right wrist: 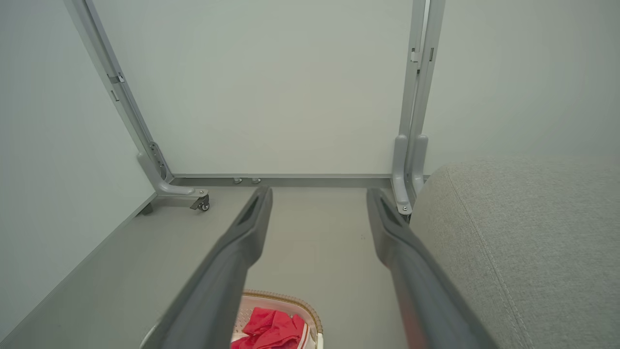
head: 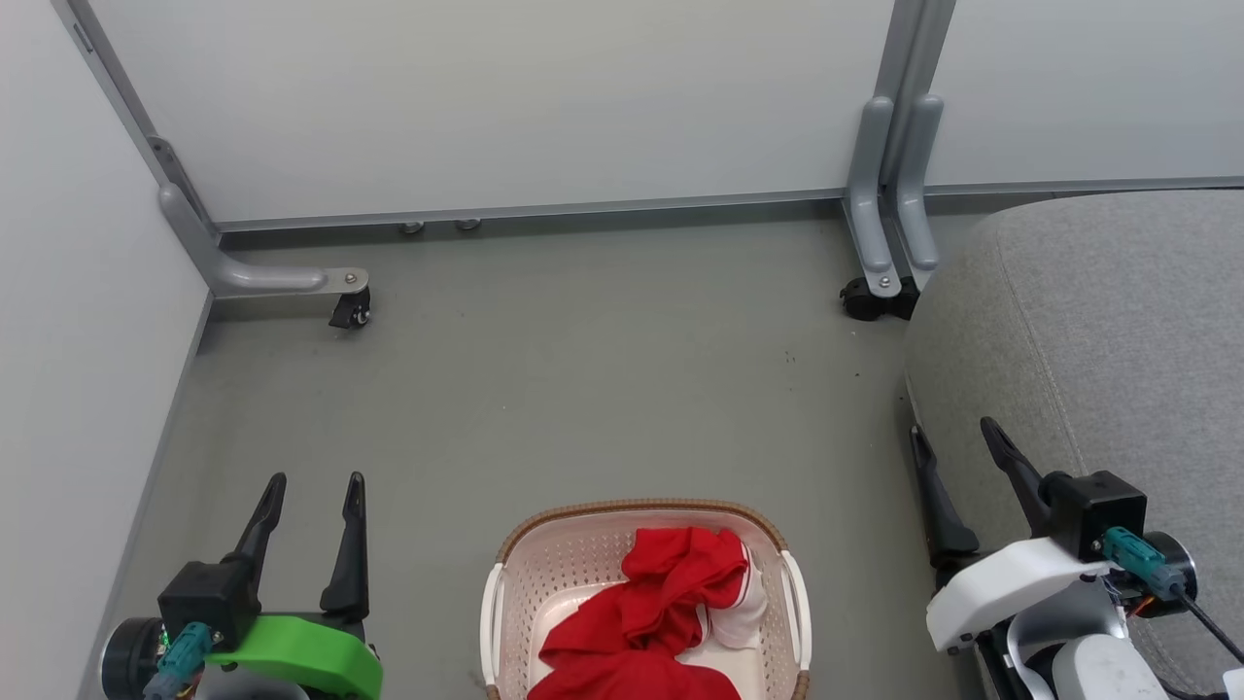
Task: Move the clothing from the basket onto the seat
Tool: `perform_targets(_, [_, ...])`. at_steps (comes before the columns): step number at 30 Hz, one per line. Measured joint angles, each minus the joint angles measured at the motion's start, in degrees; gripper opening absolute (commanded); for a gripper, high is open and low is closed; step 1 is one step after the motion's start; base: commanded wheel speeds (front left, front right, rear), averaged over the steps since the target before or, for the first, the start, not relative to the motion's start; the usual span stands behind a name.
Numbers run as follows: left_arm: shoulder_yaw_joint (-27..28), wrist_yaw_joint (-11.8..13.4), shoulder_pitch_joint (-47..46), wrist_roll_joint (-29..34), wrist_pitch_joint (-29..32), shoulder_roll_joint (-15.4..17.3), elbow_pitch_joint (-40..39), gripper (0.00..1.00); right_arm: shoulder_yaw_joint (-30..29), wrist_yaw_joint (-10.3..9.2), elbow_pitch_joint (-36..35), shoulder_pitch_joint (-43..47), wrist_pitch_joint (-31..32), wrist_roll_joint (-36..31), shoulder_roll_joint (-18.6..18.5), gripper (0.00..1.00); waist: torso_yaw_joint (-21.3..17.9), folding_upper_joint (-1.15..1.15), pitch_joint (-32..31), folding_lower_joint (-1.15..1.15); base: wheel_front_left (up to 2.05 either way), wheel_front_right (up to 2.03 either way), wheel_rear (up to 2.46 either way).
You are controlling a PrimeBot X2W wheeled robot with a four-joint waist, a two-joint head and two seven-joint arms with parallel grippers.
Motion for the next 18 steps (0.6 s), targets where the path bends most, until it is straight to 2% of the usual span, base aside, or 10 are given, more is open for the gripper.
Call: perform_targets(18, [0.25,-0.01,0.08,6.10,-1.77,-0.26,1.67,1.00,0.16,0.00,-0.63,0.51,-1.25,-4.99,0.15,1.00,-0.18,0.00,0.26,0.00,0.00,0.00,0.00])
